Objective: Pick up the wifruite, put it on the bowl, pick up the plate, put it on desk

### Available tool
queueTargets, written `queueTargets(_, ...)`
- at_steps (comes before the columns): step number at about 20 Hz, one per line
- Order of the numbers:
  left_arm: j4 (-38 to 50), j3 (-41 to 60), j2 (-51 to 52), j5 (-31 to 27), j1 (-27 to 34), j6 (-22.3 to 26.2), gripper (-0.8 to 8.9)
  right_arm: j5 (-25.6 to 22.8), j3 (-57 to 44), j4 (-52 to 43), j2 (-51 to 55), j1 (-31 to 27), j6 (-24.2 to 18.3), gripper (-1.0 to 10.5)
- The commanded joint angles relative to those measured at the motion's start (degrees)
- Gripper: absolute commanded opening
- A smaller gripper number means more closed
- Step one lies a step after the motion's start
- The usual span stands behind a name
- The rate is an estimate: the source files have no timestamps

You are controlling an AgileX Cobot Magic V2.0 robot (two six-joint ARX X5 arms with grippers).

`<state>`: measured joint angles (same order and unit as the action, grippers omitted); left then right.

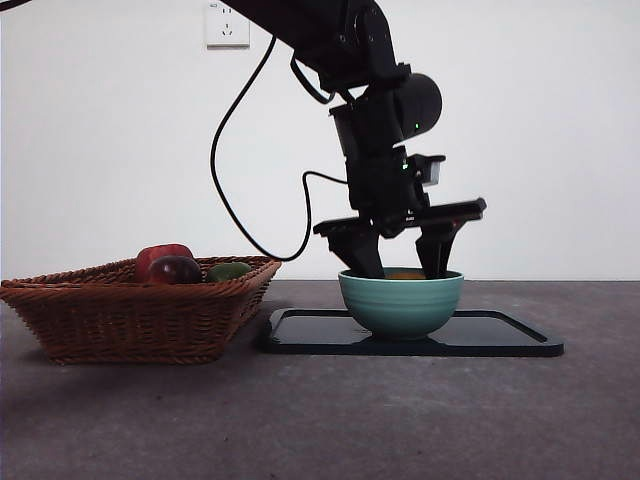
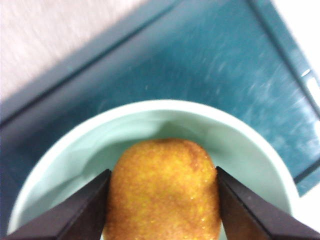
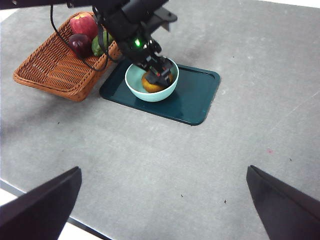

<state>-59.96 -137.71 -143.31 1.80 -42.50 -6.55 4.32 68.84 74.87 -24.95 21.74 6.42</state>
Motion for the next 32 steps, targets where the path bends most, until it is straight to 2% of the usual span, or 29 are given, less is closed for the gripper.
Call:
queueTargets(1,-2.9,-6.1,-1.9,0.1,-0.5,2.2,2.44,-0.2,0.5,-0.3,-0.3,0.3,0.3,6.1)
queueTargets(8,-22.3,-24.4,-1.4,-0.1,0.0,5.0,2.44,-1.4,0.5,-0.3,-0.3,0.3,0.3,6.1)
queueTargets(13,-24.5,-23.2,6.4,-0.8,2.4,4.2,2.44,-1.4,0.5,-0.3,-0.3,0.3,0.5,6.1)
queueTargets(16,-24.7,-14.6,14.2,-2.4,3.4,4.2,2.44,-1.4,0.5,-0.3,-0.3,0.3,1.1,6.1)
queueTargets(21,-24.7,8.9,29.1,-5.0,7.3,3.3,2.44,-1.4,0.5,-1.8,-0.3,0.2,1.7,6.1)
queueTargets(27,-23.9,28.9,36.5,-5.1,14.2,0.9,2.44,-1.4,0.5,-3.5,-0.3,0.2,1.9,6.1)
queueTargets(30,-13.1,37.8,38.8,-5.2,15.8,-0.2,2.44,-1.4,0.5,-4.2,-0.3,0.2,2.0,6.1)
queueTargets(32,-8.9,41.1,38.9,-5.2,16.4,-0.6,2.44,-1.4,0.5,-4.2,-0.3,0.3,2.0,6.1)
